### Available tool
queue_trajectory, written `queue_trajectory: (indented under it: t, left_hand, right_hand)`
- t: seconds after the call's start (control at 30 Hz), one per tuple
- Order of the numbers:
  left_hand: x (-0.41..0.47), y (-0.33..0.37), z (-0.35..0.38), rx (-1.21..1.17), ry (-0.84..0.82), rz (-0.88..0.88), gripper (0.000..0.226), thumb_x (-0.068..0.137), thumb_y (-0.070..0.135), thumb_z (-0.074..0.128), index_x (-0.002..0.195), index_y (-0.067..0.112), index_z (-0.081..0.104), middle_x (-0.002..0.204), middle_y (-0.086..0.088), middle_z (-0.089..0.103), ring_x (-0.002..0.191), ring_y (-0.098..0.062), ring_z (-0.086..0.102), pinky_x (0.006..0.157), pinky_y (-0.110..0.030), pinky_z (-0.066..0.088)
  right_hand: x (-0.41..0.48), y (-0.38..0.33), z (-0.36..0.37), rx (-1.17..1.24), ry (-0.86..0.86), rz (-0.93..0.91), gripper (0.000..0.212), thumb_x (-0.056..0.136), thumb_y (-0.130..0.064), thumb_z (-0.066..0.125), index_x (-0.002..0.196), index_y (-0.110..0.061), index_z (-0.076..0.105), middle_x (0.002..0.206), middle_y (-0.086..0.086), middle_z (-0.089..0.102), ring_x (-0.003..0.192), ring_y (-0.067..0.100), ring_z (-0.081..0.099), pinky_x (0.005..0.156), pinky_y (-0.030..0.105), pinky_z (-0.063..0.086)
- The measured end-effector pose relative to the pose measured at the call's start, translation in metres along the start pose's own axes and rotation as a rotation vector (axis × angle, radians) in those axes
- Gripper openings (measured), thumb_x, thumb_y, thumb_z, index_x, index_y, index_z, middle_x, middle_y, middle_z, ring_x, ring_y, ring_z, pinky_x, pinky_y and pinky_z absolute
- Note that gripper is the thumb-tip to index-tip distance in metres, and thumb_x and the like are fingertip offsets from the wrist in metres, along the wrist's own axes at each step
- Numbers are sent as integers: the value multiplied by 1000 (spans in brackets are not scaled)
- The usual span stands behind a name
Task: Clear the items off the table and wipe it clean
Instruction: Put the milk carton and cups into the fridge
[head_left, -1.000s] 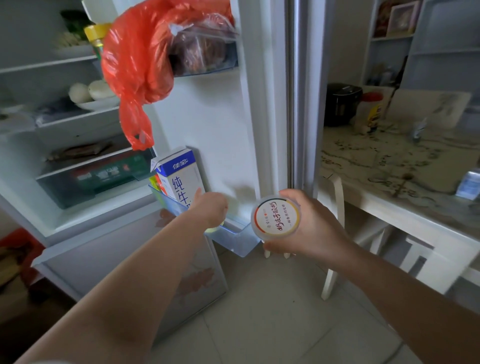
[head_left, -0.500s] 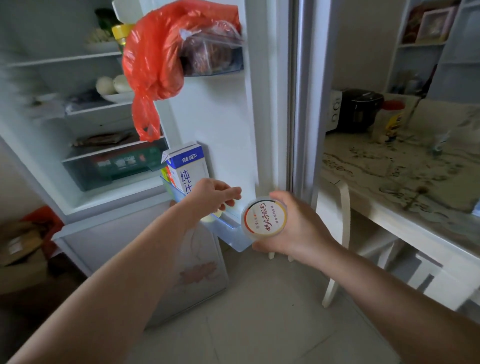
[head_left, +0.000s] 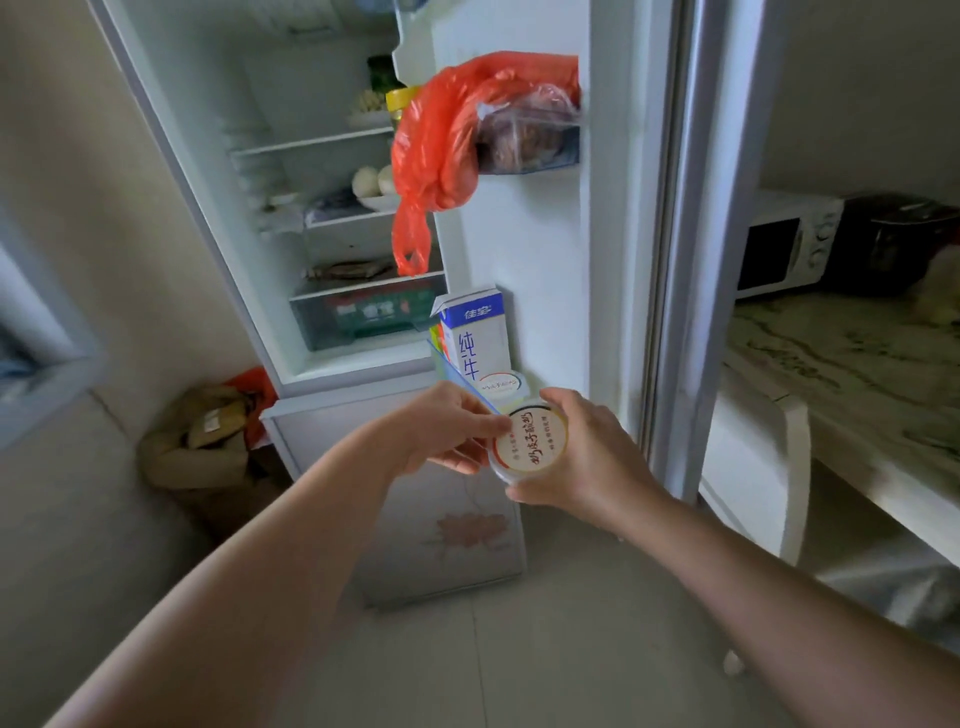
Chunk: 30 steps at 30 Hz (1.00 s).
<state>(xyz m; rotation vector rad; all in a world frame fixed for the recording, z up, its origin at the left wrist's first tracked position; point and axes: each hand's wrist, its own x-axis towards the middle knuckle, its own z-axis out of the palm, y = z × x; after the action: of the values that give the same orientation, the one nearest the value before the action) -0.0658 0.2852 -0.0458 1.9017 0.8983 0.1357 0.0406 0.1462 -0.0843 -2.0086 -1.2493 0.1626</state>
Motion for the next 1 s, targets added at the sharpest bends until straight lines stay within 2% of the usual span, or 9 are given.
queue_trajectory:
  t: [0.23, 0.3, 0.4, 0.47, 0.57, 0.67, 0.77, 0.9, 1.0]
  left_hand:
    - [7, 15, -2, -30, 223, 11, 15, 92, 15, 63, 89, 1, 64, 86, -18, 71, 64, -20, 65, 52, -23, 57]
    - [18, 18, -7, -43, 310, 4, 16, 92, 15, 63, 88, 0, 63, 84, -19, 71, 61, -21, 65, 54, -28, 59]
    - [45, 20, -13, -48, 394, -1, 20, 91, 16, 63, 90, -4, 65, 85, -22, 71, 70, -31, 65, 71, -44, 58]
    - [61, 20, -15, -15, 440, 9, 23, 89, 19, 64, 89, -4, 67, 82, -19, 72, 73, -34, 68, 73, -45, 57]
    - [86, 23, -10, 57, 449, 24, 22, 86, 22, 65, 78, 1, 65, 76, -14, 69, 84, -37, 70, 73, -41, 54]
    - [102, 28, 0, 232, 456, 39, 28, 81, 22, 66, 91, -5, 66, 79, -20, 61, 92, -39, 66, 65, -31, 43]
    - [112, 26, 7, 387, 409, 4, 31, 84, 26, 65, 96, -2, 65, 91, -22, 65, 86, -35, 65, 66, -32, 47]
    - [126, 19, 14, 566, 360, -14, 27, 85, 30, 61, 93, 5, 65, 94, -17, 66, 79, -33, 63, 69, -33, 53]
    - [136, 13, 20, 664, 355, -7, 22, 84, 29, 60, 96, 10, 63, 107, -16, 65, 98, -33, 62, 79, -33, 50]
  right_hand:
    - [-1, -2, -21, -10, -1, -88, 110, 55, -47, 86, 144, -21, 27, 141, 0, 40, 130, 20, 35, 100, 32, 35]
    - [-1, 6, -29, -42, 63, -83, 101, 62, -49, 81, 144, -22, 29, 142, 0, 39, 131, 19, 35, 101, 32, 35]
    - [-3, 24, -40, -108, 123, -41, 80, 78, -40, 71, 144, -21, 29, 144, -2, 38, 133, 17, 31, 103, 31, 31]
    - [-4, 34, -46, -148, 158, -8, 73, 82, -35, 68, 143, -21, 30, 143, 0, 39, 133, 20, 32, 104, 32, 32]
    - [-7, 47, -54, -202, 225, 34, 69, 82, -30, 67, 142, -20, 34, 139, 3, 41, 129, 23, 36, 102, 34, 35]
    - [-10, 57, -58, -246, 293, 89, 67, 82, -26, 66, 141, -17, 35, 135, 7, 41, 124, 26, 37, 97, 36, 37]
    - [-11, 63, -58, -283, 343, 128, 68, 81, -24, 65, 141, -14, 34, 134, 9, 39, 121, 28, 39, 95, 38, 39]
    - [-13, 66, -52, -316, 349, 177, 77, 81, -25, 66, 145, -10, 26, 140, 11, 32, 124, 30, 39, 95, 39, 40]
    - [-12, 67, -44, -323, 311, 206, 89, 81, -28, 66, 149, -4, 12, 150, 16, 19, 135, 31, 26, 104, 44, 36]
